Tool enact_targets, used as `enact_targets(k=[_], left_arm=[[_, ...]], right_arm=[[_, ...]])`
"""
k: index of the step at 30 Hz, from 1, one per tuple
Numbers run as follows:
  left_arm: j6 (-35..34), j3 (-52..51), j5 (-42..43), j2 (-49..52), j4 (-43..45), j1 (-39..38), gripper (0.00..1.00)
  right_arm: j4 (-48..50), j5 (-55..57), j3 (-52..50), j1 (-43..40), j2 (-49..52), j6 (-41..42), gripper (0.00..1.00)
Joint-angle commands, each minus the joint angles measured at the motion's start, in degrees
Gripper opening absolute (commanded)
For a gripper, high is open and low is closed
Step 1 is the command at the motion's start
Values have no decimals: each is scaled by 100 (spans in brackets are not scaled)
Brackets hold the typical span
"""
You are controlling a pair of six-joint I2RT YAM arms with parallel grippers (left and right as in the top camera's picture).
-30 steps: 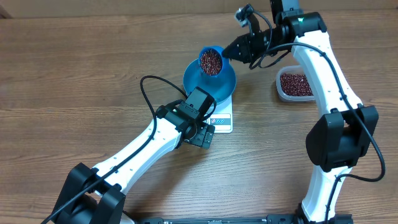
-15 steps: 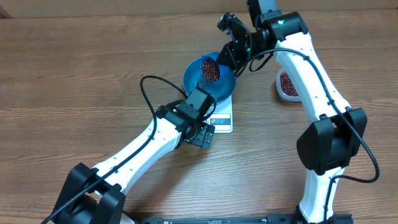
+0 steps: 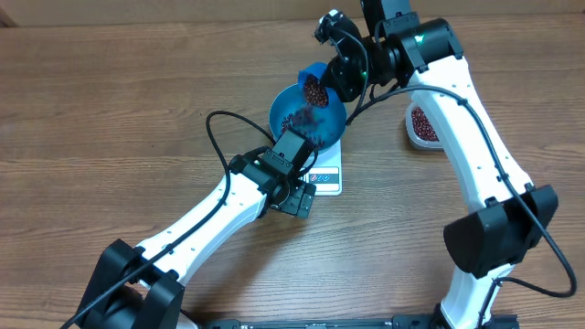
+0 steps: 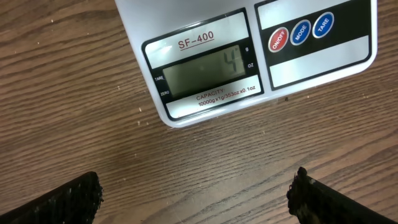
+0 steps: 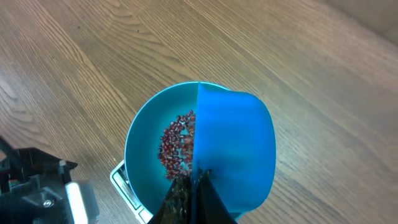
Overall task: Scoop item into bowl and weigh 150g on scale
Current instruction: 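Tilt the blue cup to pour beans into the teal bowl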
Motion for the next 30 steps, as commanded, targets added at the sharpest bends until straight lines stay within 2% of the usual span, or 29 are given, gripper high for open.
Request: enact_targets(k=[1, 7, 25, 30], left_arm=[[109, -57, -46, 4, -2, 35, 99], [109, -57, -46, 4, 0, 35, 100], [109, -57, -48, 4, 2, 35, 100], [109, -57, -48, 4, 0, 35, 100]], right_arm=[[-7, 439, 197, 144, -240, -232, 4], [-7, 1130, 197, 297, -240, -302, 4], [-179, 1207, 197, 507, -240, -844, 4], [-179, 1860, 197, 619, -240, -839, 4]])
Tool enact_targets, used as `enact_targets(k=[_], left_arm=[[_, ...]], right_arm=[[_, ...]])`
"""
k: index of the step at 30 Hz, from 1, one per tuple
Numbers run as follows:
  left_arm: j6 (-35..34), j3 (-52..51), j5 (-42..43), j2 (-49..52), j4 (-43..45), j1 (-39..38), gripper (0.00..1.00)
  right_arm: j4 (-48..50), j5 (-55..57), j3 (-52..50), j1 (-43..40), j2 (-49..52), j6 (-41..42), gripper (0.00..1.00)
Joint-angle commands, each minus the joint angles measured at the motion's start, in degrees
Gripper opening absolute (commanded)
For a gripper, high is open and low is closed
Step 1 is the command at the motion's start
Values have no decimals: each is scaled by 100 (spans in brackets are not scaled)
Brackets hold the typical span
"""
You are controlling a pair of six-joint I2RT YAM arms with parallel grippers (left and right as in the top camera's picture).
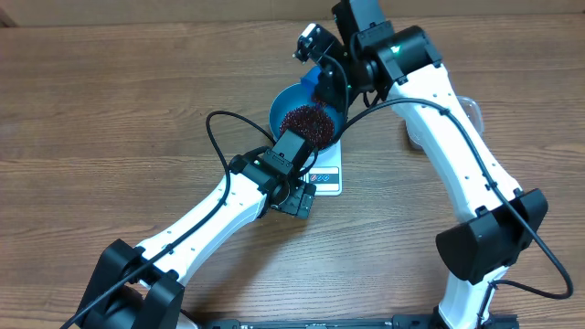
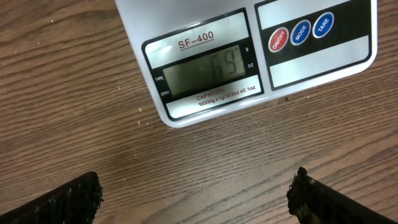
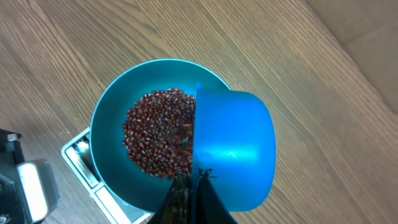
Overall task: Scoop item into bowl and weigh 150g on scale
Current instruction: 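Tilt the blue cup to pour beans into the teal bowl, then move the empty blue cup back to the bean container with the right gripper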
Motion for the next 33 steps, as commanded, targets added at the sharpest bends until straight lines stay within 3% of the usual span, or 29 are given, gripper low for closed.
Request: enact_targets(k=[1, 20, 25, 30, 33], left_arm=[[109, -57, -48, 4, -2, 33, 99], [109, -57, -46, 4, 0, 33, 100], [109, -57, -46, 4, 0, 33, 100], [109, -57, -46, 4, -2, 33, 100], [109, -57, -46, 4, 0, 33, 99]], right_arm=[[22, 459, 170, 90, -221, -87, 4], [-61, -28, 164, 162, -221, -68, 4], [-92, 658, 162, 188, -221, -63, 4], [-105, 116, 160, 212, -221, -48, 4], [-151, 398, 157, 219, -221, -61, 4]])
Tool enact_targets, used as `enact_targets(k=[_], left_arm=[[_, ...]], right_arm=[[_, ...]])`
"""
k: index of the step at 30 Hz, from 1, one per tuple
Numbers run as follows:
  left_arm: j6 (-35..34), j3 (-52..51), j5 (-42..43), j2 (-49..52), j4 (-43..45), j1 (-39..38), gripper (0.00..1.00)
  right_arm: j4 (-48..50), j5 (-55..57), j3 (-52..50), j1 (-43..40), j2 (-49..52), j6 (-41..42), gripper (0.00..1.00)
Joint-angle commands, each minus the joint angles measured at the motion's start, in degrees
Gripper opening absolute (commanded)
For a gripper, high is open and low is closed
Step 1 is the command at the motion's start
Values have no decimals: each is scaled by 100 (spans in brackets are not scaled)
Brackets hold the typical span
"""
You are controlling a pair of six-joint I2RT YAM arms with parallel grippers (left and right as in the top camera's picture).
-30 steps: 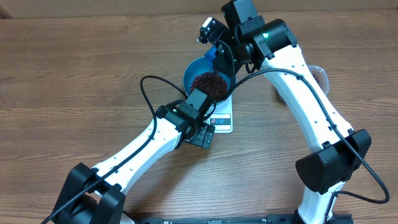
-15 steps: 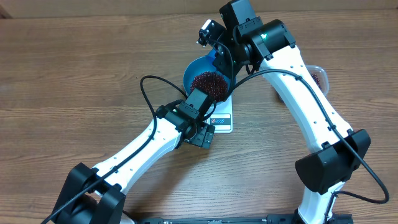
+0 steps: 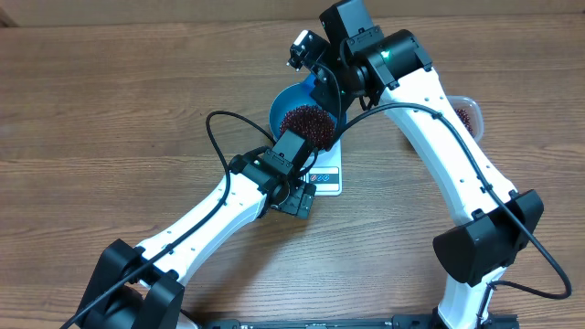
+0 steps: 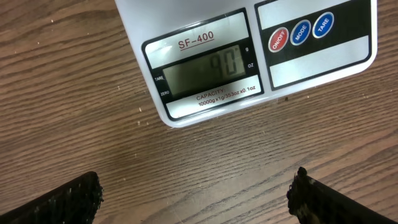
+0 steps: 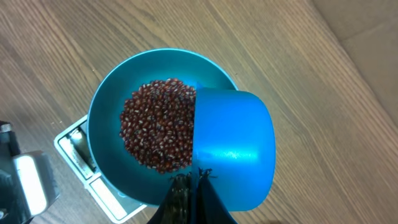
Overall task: Scoop item into bowl and weigh 150g on scale
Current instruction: 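Move the empty blue cup back to the bean container with the right gripper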
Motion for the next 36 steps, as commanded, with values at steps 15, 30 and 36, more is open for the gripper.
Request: enact_targets(k=[15, 30, 36], left_arm=[[109, -57, -48, 4, -2, 33, 100], [109, -57, -46, 4, -2, 33, 100], [109, -57, -46, 4, -2, 33, 100]], right_arm=[[22, 109, 151, 39, -216, 299, 4], [98, 46, 151, -876, -216, 2522, 4], [-225, 46, 151, -1508, -216, 2726, 4]])
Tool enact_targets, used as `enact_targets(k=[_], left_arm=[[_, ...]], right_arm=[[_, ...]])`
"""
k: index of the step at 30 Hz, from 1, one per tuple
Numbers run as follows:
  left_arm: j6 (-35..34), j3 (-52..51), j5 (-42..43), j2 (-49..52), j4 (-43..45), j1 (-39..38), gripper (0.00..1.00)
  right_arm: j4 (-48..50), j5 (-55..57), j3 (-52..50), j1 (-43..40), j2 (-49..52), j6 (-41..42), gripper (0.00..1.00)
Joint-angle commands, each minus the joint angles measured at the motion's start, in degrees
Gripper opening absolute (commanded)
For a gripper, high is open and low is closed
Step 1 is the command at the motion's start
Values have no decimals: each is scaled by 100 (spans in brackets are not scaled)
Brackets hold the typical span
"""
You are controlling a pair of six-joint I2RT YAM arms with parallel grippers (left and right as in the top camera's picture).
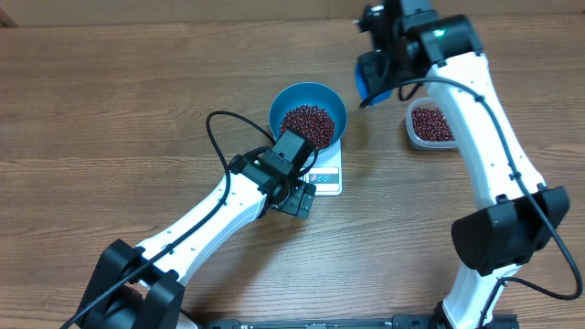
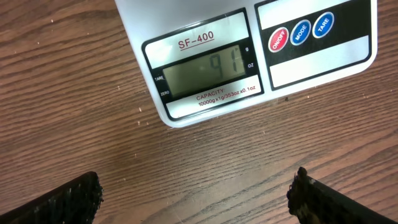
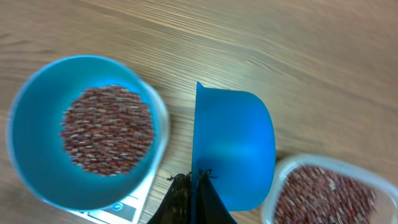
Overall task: Scoop item into bowl and weigh 150g on scale
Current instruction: 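Move the empty blue cup back to the bean container with the right gripper, then dip the blue cup into the red beans again with the right gripper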
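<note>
A blue bowl [image 1: 308, 117] holding red beans [image 1: 306, 122] sits on the white scale [image 1: 326, 175]. The scale's display [image 2: 202, 69] reads 91 in the left wrist view. My right gripper [image 3: 195, 186] is shut on the blue scoop [image 3: 233, 149], which hangs between the bowl [image 3: 37, 118] and the clear container of beans [image 3: 323, 190]. The scoop [image 1: 367, 75] sits up and to the right of the bowl in the overhead view. My left gripper [image 2: 196, 196] is open over bare wood just in front of the scale, holding nothing.
The clear bean container [image 1: 431, 125] stands on the table to the right of the scale. A black cable [image 1: 219, 137] loops over the table left of the bowl. The left arm [image 1: 210, 219] stretches from the front left toward the scale.
My right gripper has moved the scoop from over the bowl's right rim to the right, between bowl and container. The display went from 90 to 91. The left arm has not moved.
The scoop was tipped over the bowl with few beans in it and the display showing 4. Then the bowl held a heap and read 69, then 90. Now the scoop is off to the right and the reading is 91.
</note>
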Motion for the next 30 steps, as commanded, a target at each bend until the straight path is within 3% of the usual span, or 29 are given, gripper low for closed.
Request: enact_targets(k=[1, 17, 30], left_arm=[[109, -57, -48, 4, -2, 33, 100], [109, -57, -46, 4, -2, 33, 99], [109, -57, -48, 4, -2, 33, 100]], right_arm=[[-103, -50, 151, -374, -219, 284, 4], [-586, 149, 114, -1801, -199, 262, 4], [-702, 216, 109, -1917, -197, 262, 4]])
